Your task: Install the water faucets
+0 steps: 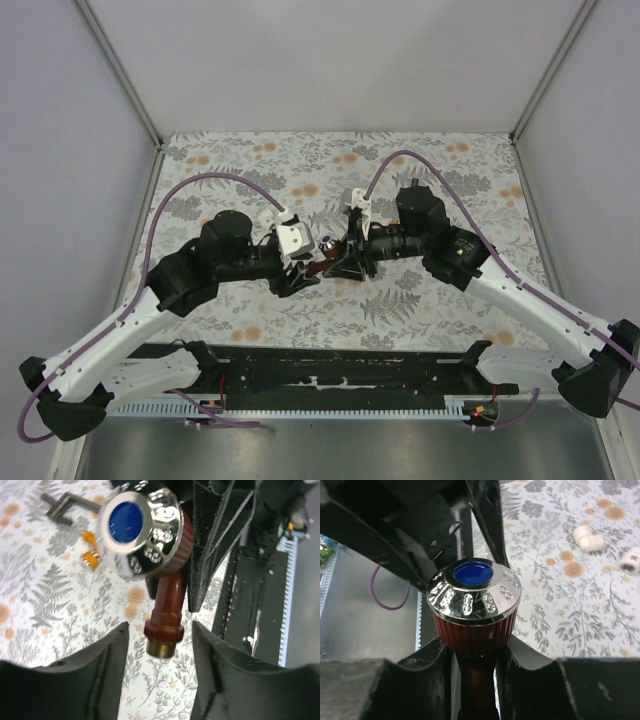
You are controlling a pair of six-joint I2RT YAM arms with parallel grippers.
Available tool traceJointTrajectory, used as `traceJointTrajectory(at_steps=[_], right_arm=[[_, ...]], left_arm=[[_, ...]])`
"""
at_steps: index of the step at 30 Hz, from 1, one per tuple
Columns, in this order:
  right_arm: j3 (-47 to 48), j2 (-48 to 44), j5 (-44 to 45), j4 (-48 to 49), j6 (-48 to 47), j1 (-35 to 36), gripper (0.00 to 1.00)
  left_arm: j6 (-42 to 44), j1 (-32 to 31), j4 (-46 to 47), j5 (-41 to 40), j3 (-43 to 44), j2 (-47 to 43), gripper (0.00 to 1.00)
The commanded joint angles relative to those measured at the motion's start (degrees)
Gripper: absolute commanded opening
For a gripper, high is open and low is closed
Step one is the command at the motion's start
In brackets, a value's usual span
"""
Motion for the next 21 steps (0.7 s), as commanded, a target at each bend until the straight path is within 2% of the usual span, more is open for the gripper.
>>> traceJointTrajectory(at_steps=[1,3,7,9,13,18,21], right_arm=[[-4.1,-1.0,-1.2,8.9,7.8,-5.6,0.0],[-6.0,-1.6,-1.8,12.3,11.0,-8.5,0.0],[-7.9,-3.1,2.4,11.7,11.0,-12.0,0.0],[-9.1,-4.0,4.6,11.6,11.2,-13.9,0.0],[-10.2,-5.8,7.7,9.1,9.7,-15.9,0.0],[-12.3,-9.1,13.6,7.5,6.8,-16.0,0.0],[-13.2,-10.1,14.1,6.8,5.3,-16.0,0.0]], left_arm=[[-7.6,0.2,4.0,-11.8,0.0,-1.6,0.66],[-11.1,0.3,4.8,-18.7,-0.8,-2.0,0.75],[-19.5,1.4,3.4,-35.7,-1.4,-1.1,0.92],[-22.9,3.5,0.8,-40.2,-1.0,0.4,0.93],[-29.9,12.2,-4.1,-39.4,-0.5,4.3,0.94],[-34.2,24.7,-6.3,-31.4,-0.8,9.2,0.95],[-34.8,26.7,-6.2,-36.1,-0.3,11.9,0.95]])
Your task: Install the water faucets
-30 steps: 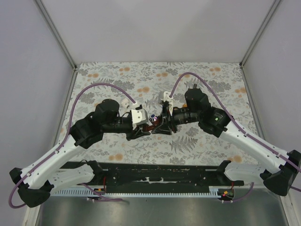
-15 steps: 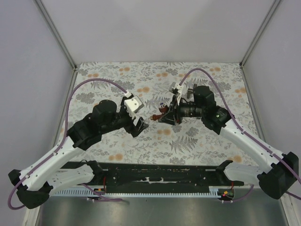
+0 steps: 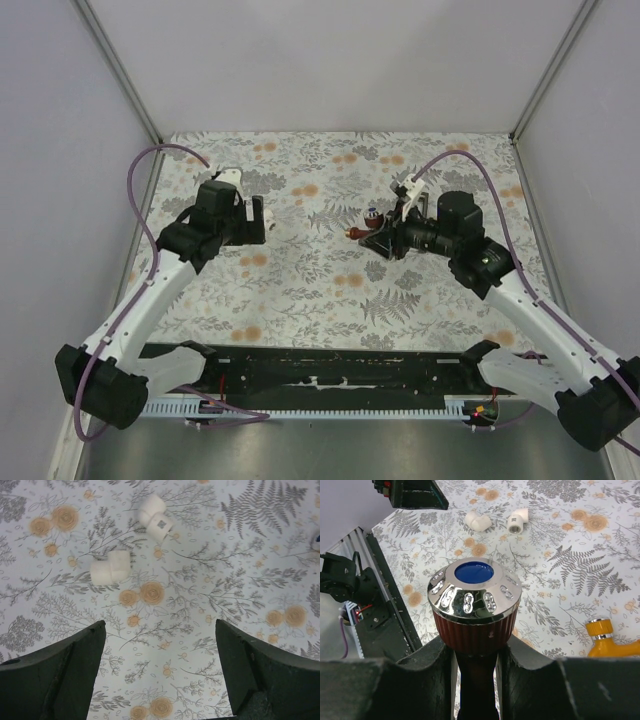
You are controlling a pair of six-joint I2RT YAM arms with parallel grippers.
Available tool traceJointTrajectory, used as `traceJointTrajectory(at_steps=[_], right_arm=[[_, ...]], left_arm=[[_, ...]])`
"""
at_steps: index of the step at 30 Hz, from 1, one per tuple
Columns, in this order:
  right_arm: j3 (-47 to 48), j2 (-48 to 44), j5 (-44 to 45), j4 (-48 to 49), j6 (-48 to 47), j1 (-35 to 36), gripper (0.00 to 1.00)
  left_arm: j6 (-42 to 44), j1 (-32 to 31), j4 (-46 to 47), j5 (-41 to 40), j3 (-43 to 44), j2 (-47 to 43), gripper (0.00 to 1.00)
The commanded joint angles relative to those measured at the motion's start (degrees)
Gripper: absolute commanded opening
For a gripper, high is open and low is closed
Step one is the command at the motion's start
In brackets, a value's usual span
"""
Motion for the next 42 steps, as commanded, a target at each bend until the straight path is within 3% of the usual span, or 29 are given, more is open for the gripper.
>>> traceJointTrajectory(at_steps=[1,8,16,18,25,31,42], right_arm=[[-1.1,-2.4,3.2,0.7,-2.9,-0.1,0.0],[-1.8,-4.2,1.1,1.9,-2.8,0.0,0.0],[-2.4,-4.3,-0.2,3.3,-2.2,-0.1,0.0],[-2.4,-4.1,-0.9,3.9,-1.9,0.0,0.0],[-2.5,-4.5,-1.4,3.7,-1.9,0.0,0.0],[-2.7,-4.3,-1.8,3.7,-2.1,0.0,0.0],[-3.7,-5.0,-2.5,4.2,-2.1,0.0,0.0]], left_arm=[[-4.3,2.3,-0.7,-4.0,0.9,2.6,1.0],[-3.0,2.4,1.9,-14.0,1.6,-0.3,1.0],[4.7,2.4,2.6,-11.7,3.1,-2.0,1.0],[0.1,2.4,1.8,-16.5,2.7,-1.0,1.0],[-2.7,2.7,2.5,-19.6,1.8,3.6,1.0],[-13.0,5.3,-3.9,-16.4,5.9,13.3,0.99],[-36.7,13.9,0.4,-11.9,4.5,23.3,0.94]])
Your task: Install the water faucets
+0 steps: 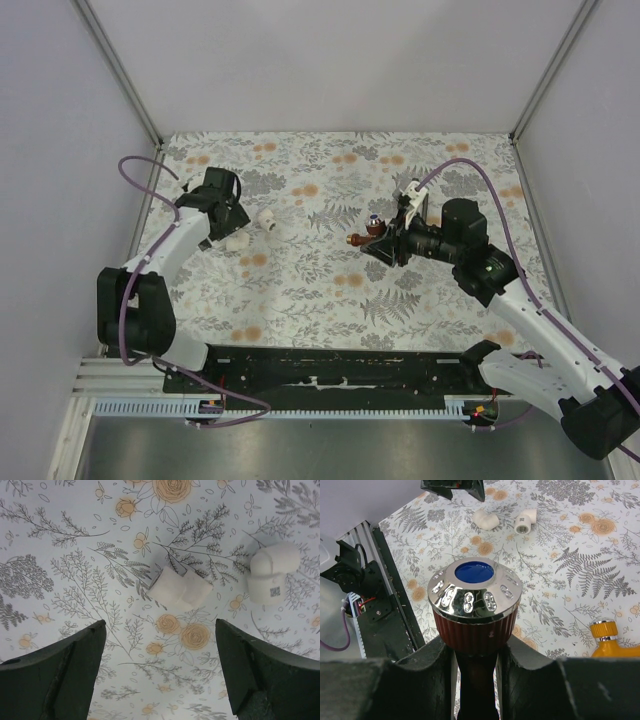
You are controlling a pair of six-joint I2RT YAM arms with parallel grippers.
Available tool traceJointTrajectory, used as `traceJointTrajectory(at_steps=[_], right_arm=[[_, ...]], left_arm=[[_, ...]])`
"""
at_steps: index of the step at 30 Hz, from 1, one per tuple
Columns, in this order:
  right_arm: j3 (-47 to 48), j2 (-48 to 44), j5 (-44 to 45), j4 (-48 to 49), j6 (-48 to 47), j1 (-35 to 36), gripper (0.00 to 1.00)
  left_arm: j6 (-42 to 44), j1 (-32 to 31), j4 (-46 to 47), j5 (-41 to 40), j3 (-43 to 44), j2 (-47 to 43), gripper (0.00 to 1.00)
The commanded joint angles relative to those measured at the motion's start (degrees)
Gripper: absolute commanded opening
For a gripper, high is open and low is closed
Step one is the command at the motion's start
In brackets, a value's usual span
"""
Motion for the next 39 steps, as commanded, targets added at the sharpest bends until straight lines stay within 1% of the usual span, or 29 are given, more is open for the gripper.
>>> traceJointTrajectory(at_steps=[1,5,9,13,18,22,24,26,28,32,38,39], right_arm=[[-0.6,-1.2,-1.2,3.6,-0.4,0.0,0.0],[-0.9,-1.1,-1.5,3.7,-0.4,0.0,0.0],[-1.1,-1.2,-1.4,3.8,-0.4,0.0,0.0],[-1.1,-1.0,-1.4,3.7,-0.6,0.0,0.0],[-1.0,-0.3,-1.5,3.6,-0.7,0.0,0.0],[-0.8,-0.2,-1.6,3.3,-0.9,0.0,0.0],[-0.8,0.0,-1.4,3.3,-0.9,0.0,0.0],[-0.7,0.3,-1.4,3.3,-1.0,-0.1,0.0],[-0.6,0.4,-1.4,3.3,-1.1,-0.1,0.0],[-0.5,0.6,-1.2,3.2,-1.1,0.0,0.0],[-0.5,0.5,-1.0,2.9,-1.5,0.1,0.0],[-0.5,0.7,-1.1,2.9,-1.4,0.0,0.0]], left_arm=[[-15.2,1.8,3.9,0.8,0.2,1.1,0.93],[-20.4,2.4,5.8,1.1,-0.4,4.7,0.92],[-23.2,3.3,7.6,1.6,-1.3,7.7,0.89],[-23.2,3.3,9.0,1.2,-1.8,9.0,0.85],[-22.1,3.3,9.5,2.6,-1.3,11.2,0.85],[-18.6,3.2,12.3,4.0,-0.9,10.4,0.85],[-15.8,2.9,12.7,4.8,1.3,11.0,0.85],[-12.7,2.4,9.3,5.0,6.2,13.4,0.86],[-9.3,1.3,6.4,3.5,10.8,15.9,0.86],[-4.3,-1.2,2.4,1.5,17.8,20.3,0.86],[1.7,-3.1,-1.3,2.4,24.9,26.9,0.86],[2.6,-3.2,-1.5,3.0,25.9,27.7,0.84]])
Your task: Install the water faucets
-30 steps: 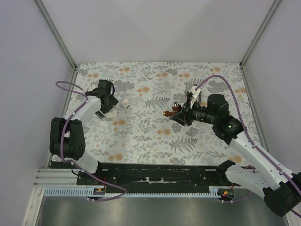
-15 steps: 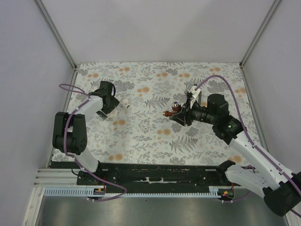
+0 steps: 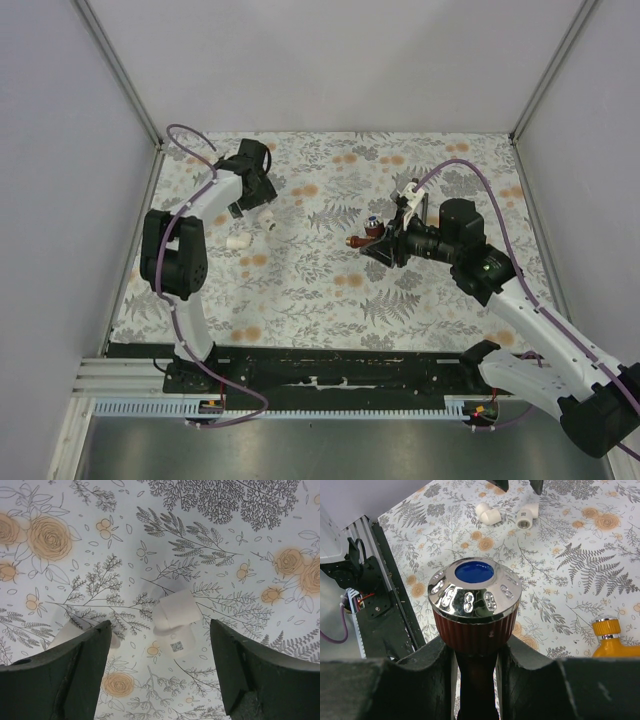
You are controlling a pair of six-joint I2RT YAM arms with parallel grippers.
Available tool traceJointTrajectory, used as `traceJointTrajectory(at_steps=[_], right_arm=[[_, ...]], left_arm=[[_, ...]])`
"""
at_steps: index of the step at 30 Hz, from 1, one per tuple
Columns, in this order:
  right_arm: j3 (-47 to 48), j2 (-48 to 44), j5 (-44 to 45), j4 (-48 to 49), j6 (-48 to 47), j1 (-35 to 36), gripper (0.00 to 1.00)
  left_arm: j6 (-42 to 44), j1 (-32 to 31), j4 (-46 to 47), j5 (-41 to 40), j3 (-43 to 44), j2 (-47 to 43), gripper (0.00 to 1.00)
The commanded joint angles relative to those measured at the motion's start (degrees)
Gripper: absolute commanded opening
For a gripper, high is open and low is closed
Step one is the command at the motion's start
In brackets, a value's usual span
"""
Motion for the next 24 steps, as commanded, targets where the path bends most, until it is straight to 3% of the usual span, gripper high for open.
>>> traceJointTrajectory(at_steps=[1,10,19,24], right_arm=[[0.2,0.0,-0.4,2.7,-0.9,0.1,0.0],[0.1,0.0,-0.3,2.7,-1.0,0.0,0.0],[0.0,0.2,-0.7,2.8,-0.9,0.0,0.0],[-0.1,0.1,-0.5,3.0,-0.9,0.0,0.0]], left_arm=[[7.3,-0.8,-4.5,0.0,5.1,4.8,0.83],[15.2,-2.4,-9.7,2.9,14.1,13.7,0.77],[17.3,-3.3,-11.8,6.3,13.5,15.0,0.7],[17.0,-3.4,-11.8,6.2,13.5,16.0,0.61]])
